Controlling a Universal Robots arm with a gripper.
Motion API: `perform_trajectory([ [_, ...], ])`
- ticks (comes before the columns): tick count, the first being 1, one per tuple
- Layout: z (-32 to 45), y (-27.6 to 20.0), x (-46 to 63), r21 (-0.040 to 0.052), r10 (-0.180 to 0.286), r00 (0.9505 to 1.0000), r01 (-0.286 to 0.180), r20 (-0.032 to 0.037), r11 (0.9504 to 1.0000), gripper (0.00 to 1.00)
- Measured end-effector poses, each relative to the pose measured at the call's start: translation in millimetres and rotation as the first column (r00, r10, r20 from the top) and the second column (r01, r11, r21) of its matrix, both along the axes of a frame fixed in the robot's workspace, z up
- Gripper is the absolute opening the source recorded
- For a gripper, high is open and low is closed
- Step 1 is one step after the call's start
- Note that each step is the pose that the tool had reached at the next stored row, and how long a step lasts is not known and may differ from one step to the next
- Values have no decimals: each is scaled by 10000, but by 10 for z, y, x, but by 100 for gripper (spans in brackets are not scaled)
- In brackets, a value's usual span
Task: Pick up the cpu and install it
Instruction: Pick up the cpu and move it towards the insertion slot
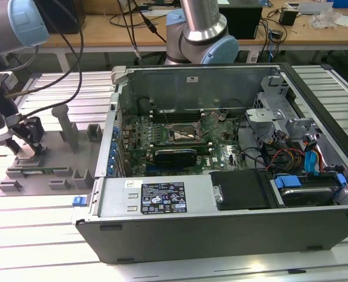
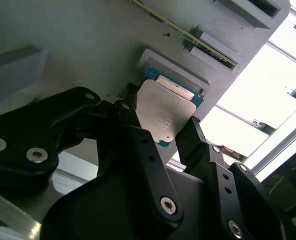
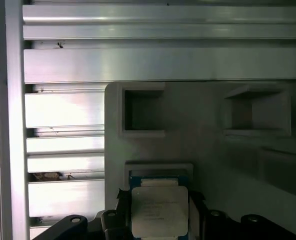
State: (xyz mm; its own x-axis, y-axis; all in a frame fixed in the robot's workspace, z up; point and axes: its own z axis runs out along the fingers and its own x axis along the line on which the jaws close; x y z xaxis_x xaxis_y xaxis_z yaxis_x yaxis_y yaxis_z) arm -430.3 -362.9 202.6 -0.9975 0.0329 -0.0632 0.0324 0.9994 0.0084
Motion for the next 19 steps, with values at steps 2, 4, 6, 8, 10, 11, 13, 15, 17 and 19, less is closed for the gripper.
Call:
perform_trajectory([
  [2, 37, 0, 0, 0, 0, 10000, 0, 1, 10000, 55],
  [4, 67, 0, 0, 0, -1, 10000, 1, 1, 10000, 55],
  [6, 76, 0, 0, 0, 0, 10000, 0, 1, 10000, 55],
  [8, 106, 0, 0, -1, -1, 10000, 1, 0, 10000, 55],
  [10, 129, 0, 0, -1, 0, 10000, 0, 0, 10000, 55],
  [11, 142, 0, 0, 0, -1, 10000, 1, 0, 10000, 55],
  [13, 179, 0, 0, 0, 1, 10000, -1, 1, 10000, 55],
  [15, 212, 2, 0, 0, 1, 10000, -1, 1, 10000, 55],
  [17, 251, 4, 0, 0, 0, 10000, 0, 1, 10000, 55],
  [19, 303, 6, 0, 0, 0, 10000, 0, 1, 10000, 55],
])
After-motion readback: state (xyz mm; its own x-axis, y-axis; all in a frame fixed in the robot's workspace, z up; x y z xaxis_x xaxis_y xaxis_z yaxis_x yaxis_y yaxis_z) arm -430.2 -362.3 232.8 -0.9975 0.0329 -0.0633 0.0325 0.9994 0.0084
